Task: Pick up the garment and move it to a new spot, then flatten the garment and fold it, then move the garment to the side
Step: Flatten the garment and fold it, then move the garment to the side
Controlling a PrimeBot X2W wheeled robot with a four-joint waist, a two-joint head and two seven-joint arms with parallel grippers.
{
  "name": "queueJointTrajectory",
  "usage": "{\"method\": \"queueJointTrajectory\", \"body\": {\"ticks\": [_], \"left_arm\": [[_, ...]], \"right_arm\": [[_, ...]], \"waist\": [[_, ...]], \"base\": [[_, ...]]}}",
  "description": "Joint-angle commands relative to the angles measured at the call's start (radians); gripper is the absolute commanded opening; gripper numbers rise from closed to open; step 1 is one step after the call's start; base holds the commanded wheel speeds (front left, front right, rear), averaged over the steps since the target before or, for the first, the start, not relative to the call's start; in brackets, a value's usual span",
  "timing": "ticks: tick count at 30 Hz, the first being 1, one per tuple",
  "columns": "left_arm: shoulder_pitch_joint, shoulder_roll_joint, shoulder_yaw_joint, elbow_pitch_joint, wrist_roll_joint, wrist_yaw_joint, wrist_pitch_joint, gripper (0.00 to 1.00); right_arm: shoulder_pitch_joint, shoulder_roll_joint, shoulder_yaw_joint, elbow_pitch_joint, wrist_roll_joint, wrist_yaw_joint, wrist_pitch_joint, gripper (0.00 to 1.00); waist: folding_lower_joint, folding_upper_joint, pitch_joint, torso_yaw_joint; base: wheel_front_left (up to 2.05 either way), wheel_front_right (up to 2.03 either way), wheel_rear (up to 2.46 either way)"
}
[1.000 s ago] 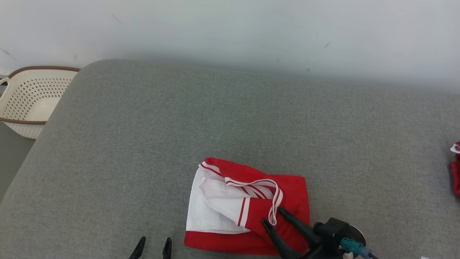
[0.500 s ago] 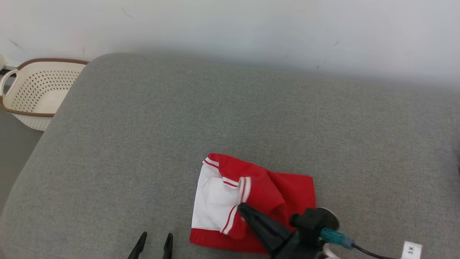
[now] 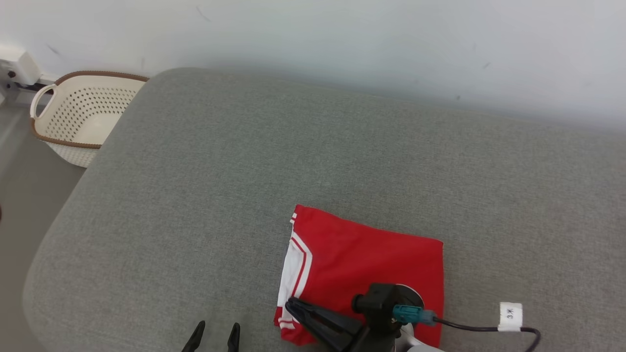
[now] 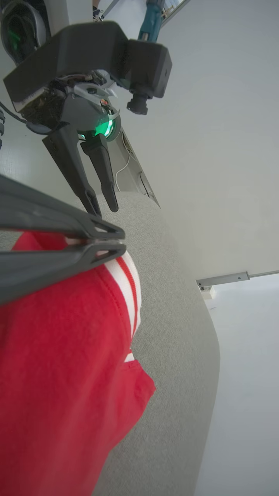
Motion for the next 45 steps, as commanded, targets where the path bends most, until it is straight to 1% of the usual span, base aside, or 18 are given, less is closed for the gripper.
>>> {"method": "queueJointTrajectory", "body": {"ticks": [1, 2, 6, 9, 11, 14, 19, 22, 26, 31, 33, 35, 39, 43, 44, 45], "left_arm": [[0.007, 0.000, 0.002, 0.006, -0.001, -0.002, -0.001, 1.00], [0.008, 0.000, 0.002, 0.008, 0.001, -0.003, -0.001, 1.00], [0.011, 0.000, 0.001, 0.010, 0.001, -0.003, -0.001, 1.00], [0.019, 0.000, 0.011, 0.006, 0.006, -0.001, -0.001, 1.00], [0.023, 0.000, 0.015, 0.003, 0.010, 0.004, -0.001, 1.00], [0.021, 0.000, 0.019, -0.001, 0.016, 0.008, -0.001, 1.00], [0.015, 0.000, 0.022, -0.007, 0.025, 0.011, -0.001, 1.00], [0.012, 0.000, 0.025, -0.009, 0.028, 0.009, -0.001, 1.00], [0.006, 0.000, 0.022, -0.016, 0.032, 0.013, -0.001, 1.00], [-0.004, 0.000, 0.015, -0.021, 0.036, 0.014, -0.001, 1.00], [-0.008, 0.000, 0.013, -0.019, 0.035, 0.012, -0.001, 1.00], [-0.009, 0.000, 0.013, -0.018, 0.033, 0.009, -0.001, 1.00], [-0.009, 0.000, 0.018, -0.018, 0.038, 0.004, -0.001, 1.00], [-0.011, 0.000, 0.016, -0.018, 0.038, 0.006, -0.001, 1.00], [-0.011, 0.000, 0.014, -0.019, 0.037, 0.007, -0.001, 1.00], [-0.011, 0.000, 0.014, -0.019, 0.037, 0.007, -0.001, 1.00]], "right_arm": [[-0.009, 0.007, 0.010, 0.020, 0.013, 0.000, 0.014, 0.36], [-0.017, 0.010, 0.014, 0.037, 0.015, 0.000, 0.022, 1.00], [-0.031, 0.019, 0.022, 0.074, 0.038, 0.000, 0.005, 1.00], [-0.040, 0.006, 0.020, 0.077, 0.051, 0.000, -0.021, 1.00], [-0.039, -0.009, -0.011, 0.090, 0.054, 0.000, -0.034, 1.00], [-0.023, -0.022, -0.115, 0.126, 0.036, 0.000, -0.041, 1.00], [0.065, -0.018, -0.354, 0.182, -0.035, 0.000, -0.041, 1.00], [0.115, -0.013, -0.433, 0.221, -0.074, 0.000, -0.041, 1.00], [0.177, 0.008, -0.501, 0.289, -0.098, 0.000, -0.041, 1.00], [0.201, 0.047, -0.548, 0.341, -0.120, 0.000, -0.042, 1.00], [0.197, 0.054, -0.550, 0.372, -0.157, 0.000, -0.041, 1.00], [0.193, 0.076, -0.561, 0.401, -0.163, 0.000, -0.041, 1.00], [0.174, 0.099, -0.595, 0.459, -0.194, 0.000, -0.041, 1.00], [0.174, 0.132, -0.594, 0.506, -0.204, 0.000, -0.038, 1.00], [0.174, 0.138, -0.589, 0.513, -0.202, 0.000, -0.037, 0.93], [0.174, 0.138, -0.589, 0.513, -0.202, 0.000, -0.037, 0.93]], "waist": [[-0.0001, 0.0000, 0.001, 0.010], [-0.0001, 0.0000, 0.001, 0.014], [-0.0001, 0.0000, 0.003, 0.024], [-0.0001, 0.0000, 0.001, 0.019], [-0.0001, 0.0000, -0.002, 0.009], [-0.0001, 0.0000, -0.004, -0.010], [-0.0001, 0.0000, -0.007, -0.037], [-0.0001, 0.0000, -0.007, -0.048], [-0.0001, 0.0000, -0.002, -0.056], [-0.0001, 0.0000, 0.008, -0.053], [-0.0001, 0.0000, 0.010, -0.047], [-0.0001, 0.0000, 0.011, -0.040], [-0.0001, 0.0000, 0.013, -0.030], [-0.0001, 0.0000, 0.013, -0.023], [-0.0001, 0.0000, 0.013, -0.022], [-0.0001, 0.0000, 0.013, -0.022]], "base": [[0.00, 0.00, 0.00], [0.00, 0.00, 0.00], [0.00, 0.00, 0.00], [0.00, 0.00, 0.00], [0.00, 0.00, 0.00], [0.00, 0.00, 0.00], [0.00, 0.00, 0.00], [0.00, 0.00, 0.00], [0.00, 0.00, 0.00], [0.00, 0.00, 0.00], [0.00, 0.00, 0.00], [0.00, 0.00, 0.00], [0.00, 0.00, 0.00], [0.00, 0.00, 0.00], [0.00, 0.00, 0.00], [0.00, 0.00, 0.00]]}}
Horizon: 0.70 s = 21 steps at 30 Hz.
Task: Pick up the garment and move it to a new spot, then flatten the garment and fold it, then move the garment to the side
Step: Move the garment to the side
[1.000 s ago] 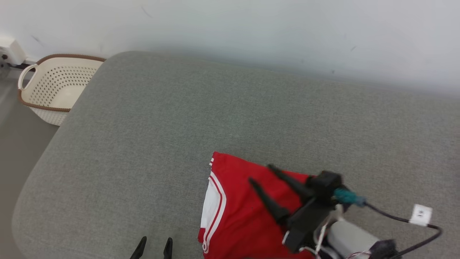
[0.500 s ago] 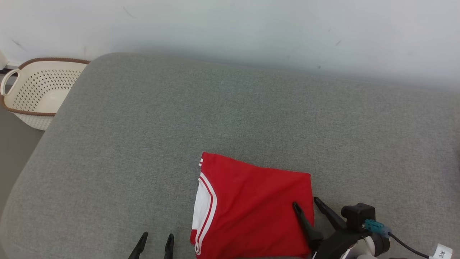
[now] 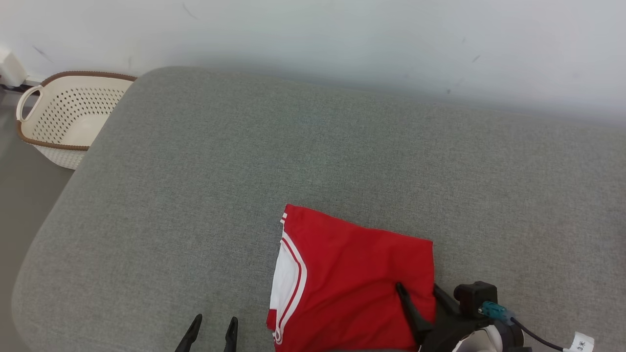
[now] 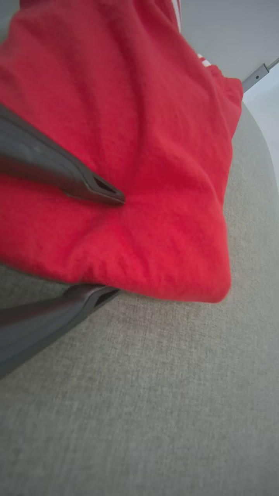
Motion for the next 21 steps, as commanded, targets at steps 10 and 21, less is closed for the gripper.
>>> {"method": "queueJointTrajectory", "body": {"ticks": [10, 21], "left_arm": [[-0.011, 0.000, 0.014, -0.014, 0.002, -0.001, -0.001, 1.00], [-0.003, 0.000, 0.025, -0.035, 0.019, -0.011, -0.001, 1.00]], "right_arm": [[0.010, -0.022, -0.108, -0.045, -0.060, 0.000, 0.005, 0.00], [0.082, -0.004, -0.224, -0.078, -0.103, 0.000, 0.005, 0.00]], "waist": [[0.0001, 0.0000, -0.019, -0.029], [0.0001, 0.0000, -0.072, -0.242]], "base": [[0.00, 0.00, 0.00], [0.00, 0.00, 0.00]]}}
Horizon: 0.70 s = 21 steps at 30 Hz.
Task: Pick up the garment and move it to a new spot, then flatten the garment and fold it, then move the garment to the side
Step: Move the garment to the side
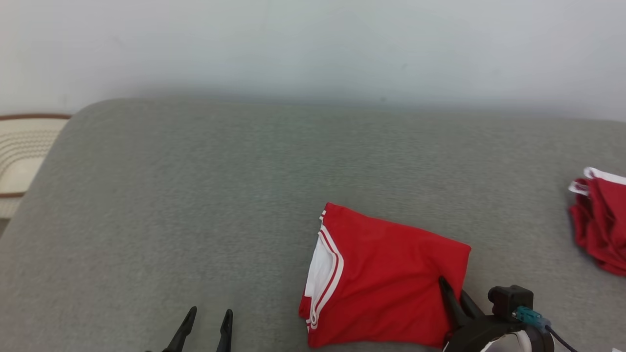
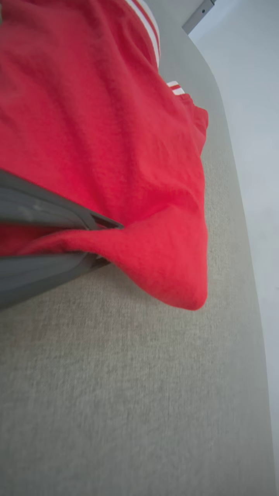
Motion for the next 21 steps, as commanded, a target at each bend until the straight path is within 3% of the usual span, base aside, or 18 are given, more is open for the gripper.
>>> {"method": "queueJointTrajectory", "body": {"ticks": [1, 11, 21], "left_arm": [[-0.001, 0.000, 0.004, -0.006, 0.008, -0.001, -0.001, 1.00], [-0.015, 0.000, 0.036, -0.011, 0.024, -0.005, -0.001, 1.00], [-0.037, 0.000, 0.031, -0.013, 0.037, -0.011, -0.001, 1.00]], "right_arm": [[0.019, 0.001, -0.005, -0.008, -0.002, -0.001, -0.001, 0.00], [0.053, 0.024, 0.001, -0.013, 0.001, -0.001, -0.001, 0.00], [0.081, 0.014, 0.003, -0.034, 0.011, -0.001, -0.001, 0.00]], "waist": [[0.0001, 0.0000, -0.031, -0.124], [0.0001, 0.0000, -0.029, -0.387], [0.0001, 0.0000, -0.005, -0.482]], "base": [[0.00, 0.00, 0.00], [0.00, 0.00, 0.00], [0.00, 0.00, 0.00]]}}
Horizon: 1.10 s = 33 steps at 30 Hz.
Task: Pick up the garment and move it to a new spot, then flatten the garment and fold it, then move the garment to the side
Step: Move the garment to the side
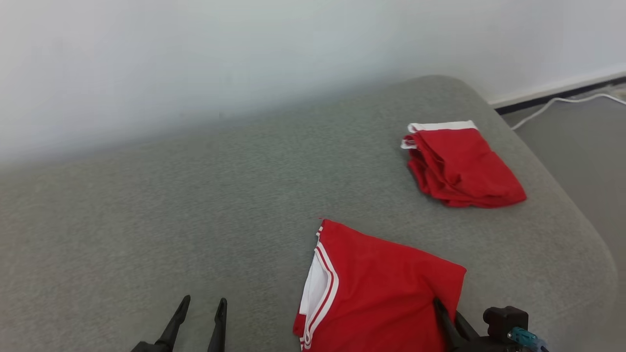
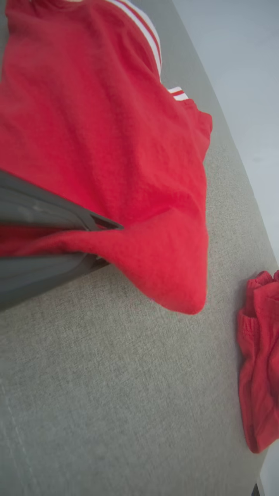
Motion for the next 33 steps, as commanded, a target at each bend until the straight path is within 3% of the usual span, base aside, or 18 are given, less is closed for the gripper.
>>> {"method": "queueJointTrajectory", "body": {"ticks": [1, 8, 17, 33], "left_arm": [[-0.012, 0.001, 0.004, -0.004, 0.013, -0.005, -0.001, 1.00], [-0.016, 0.001, 0.000, -0.008, 0.022, -0.008, -0.001, 1.00], [-0.028, 0.001, 0.003, -0.031, 0.021, -0.006, -0.001, 1.00], [-0.045, 0.001, -0.006, -0.024, 0.024, -0.013, -0.001, 1.00]], "right_arm": [[0.007, -0.005, 0.001, -0.004, 0.003, -0.001, -0.001, 0.00], [-0.012, -0.021, -0.014, -0.014, 0.001, -0.001, -0.001, 0.00], [-0.069, -0.044, -0.029, -0.041, -0.040, -0.001, -0.001, 0.00], [-0.408, -0.197, -0.037, -0.007, -0.133, -0.001, -0.001, 0.00]], "waist": [[-0.0001, 0.0000, 0.015, -0.064], [-0.0001, 0.0000, 0.039, -0.065], [-0.0001, 0.0000, 0.067, -0.019], [-0.0001, 0.0000, 0.108, 0.077]], "base": [[0.00, 0.00, 0.00], [0.00, 0.00, 0.00], [0.00, 0.00, 0.00], [0.00, 0.00, 0.00]]}}
